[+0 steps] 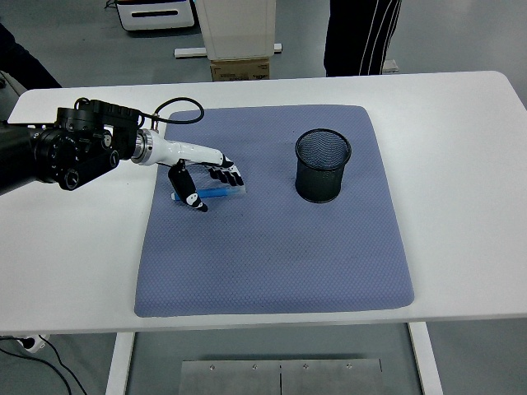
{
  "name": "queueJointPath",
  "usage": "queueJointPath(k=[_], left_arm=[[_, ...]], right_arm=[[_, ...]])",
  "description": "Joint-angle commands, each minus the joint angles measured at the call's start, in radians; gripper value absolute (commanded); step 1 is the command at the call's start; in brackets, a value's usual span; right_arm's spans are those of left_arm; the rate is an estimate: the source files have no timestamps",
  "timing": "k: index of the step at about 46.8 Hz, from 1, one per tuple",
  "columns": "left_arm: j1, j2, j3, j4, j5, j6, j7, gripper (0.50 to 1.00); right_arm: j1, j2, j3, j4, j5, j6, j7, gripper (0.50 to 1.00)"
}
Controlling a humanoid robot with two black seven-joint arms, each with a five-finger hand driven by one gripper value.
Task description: Left hand places marker in pen holder
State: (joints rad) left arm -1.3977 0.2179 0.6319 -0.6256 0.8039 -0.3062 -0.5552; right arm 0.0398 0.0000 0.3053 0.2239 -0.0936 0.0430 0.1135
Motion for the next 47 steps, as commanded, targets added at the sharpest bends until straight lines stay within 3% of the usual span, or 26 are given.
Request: queueJointPath(k=[1, 20, 27, 33, 47], left_arm=[[0.0, -0.003, 0.0, 0.0, 0.015, -0.001, 0.0, 0.78], [0.0, -0.009, 0.0, 0.0, 0.028, -0.001, 0.001, 0.76], [0.0, -0.011, 0.0, 0.0, 0.029, -0.001, 0.0, 0.678], [0.0, -0.014, 0.0, 0.0, 0.029, 0.003, 0.0, 0.64], [0.0, -0.015, -0.001, 0.0, 0.029, 0.003, 0.0, 0.604]], right_arm=[[0.0, 0.0, 0.0, 0.0, 0.0, 0.0, 0.0, 1.0], [0.0, 0.0, 0.0, 0.0, 0.0, 0.0, 0.0, 1.0], [0.0, 0.0, 0.0, 0.0, 0.0, 0.0, 0.0, 1.0], [0.0, 0.0, 0.0, 0.0, 0.0, 0.0, 0.0, 1.0], [0.0, 0.0, 0.0, 0.0, 0.0, 0.0, 0.0, 1.0]])
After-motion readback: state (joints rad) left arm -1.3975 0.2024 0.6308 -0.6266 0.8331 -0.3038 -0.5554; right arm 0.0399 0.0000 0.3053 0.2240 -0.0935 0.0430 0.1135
